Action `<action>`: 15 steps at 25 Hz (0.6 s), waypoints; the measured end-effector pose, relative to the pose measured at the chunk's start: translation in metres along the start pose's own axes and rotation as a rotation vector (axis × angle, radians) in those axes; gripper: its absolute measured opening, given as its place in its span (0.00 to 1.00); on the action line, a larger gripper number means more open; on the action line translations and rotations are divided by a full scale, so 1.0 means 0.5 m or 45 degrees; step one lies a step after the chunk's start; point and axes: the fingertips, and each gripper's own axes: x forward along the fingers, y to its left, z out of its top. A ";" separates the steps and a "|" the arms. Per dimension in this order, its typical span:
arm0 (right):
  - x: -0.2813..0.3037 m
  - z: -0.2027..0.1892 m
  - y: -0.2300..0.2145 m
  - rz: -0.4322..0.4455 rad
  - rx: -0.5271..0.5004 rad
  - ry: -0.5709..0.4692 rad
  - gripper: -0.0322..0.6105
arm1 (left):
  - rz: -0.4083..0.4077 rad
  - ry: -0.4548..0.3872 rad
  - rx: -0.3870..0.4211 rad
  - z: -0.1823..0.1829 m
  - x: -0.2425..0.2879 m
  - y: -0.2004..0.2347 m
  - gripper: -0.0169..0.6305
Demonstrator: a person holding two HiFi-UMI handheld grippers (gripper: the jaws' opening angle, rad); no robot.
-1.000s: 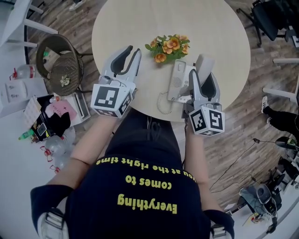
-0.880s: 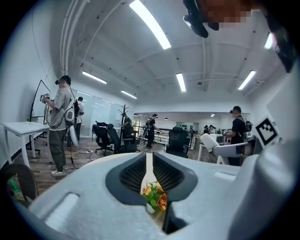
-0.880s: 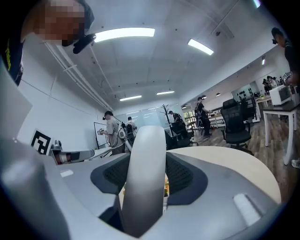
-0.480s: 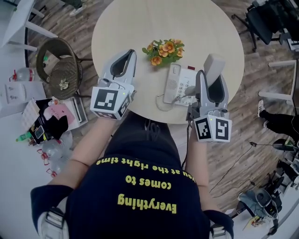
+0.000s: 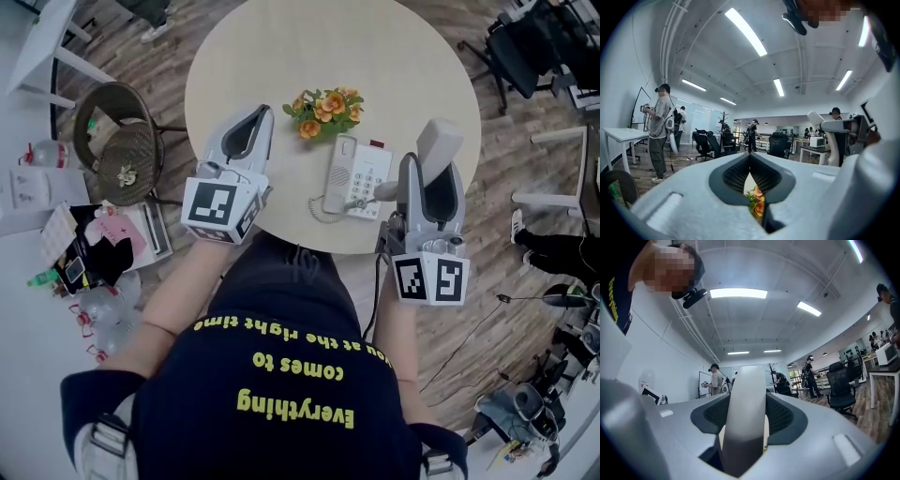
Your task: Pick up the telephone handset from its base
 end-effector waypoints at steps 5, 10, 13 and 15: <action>-0.013 0.016 0.009 0.009 -0.018 -0.019 0.43 | -0.010 -0.016 0.008 0.011 -0.006 -0.005 0.03; -0.016 0.021 0.015 0.010 -0.042 -0.017 0.43 | -0.016 -0.024 0.012 0.019 -0.007 -0.004 0.03; -0.018 0.021 0.017 0.012 -0.038 -0.022 0.43 | -0.019 -0.026 0.015 0.020 -0.006 -0.004 0.03; -0.018 0.022 0.018 0.011 -0.039 -0.023 0.43 | -0.021 -0.025 0.016 0.019 -0.006 -0.005 0.03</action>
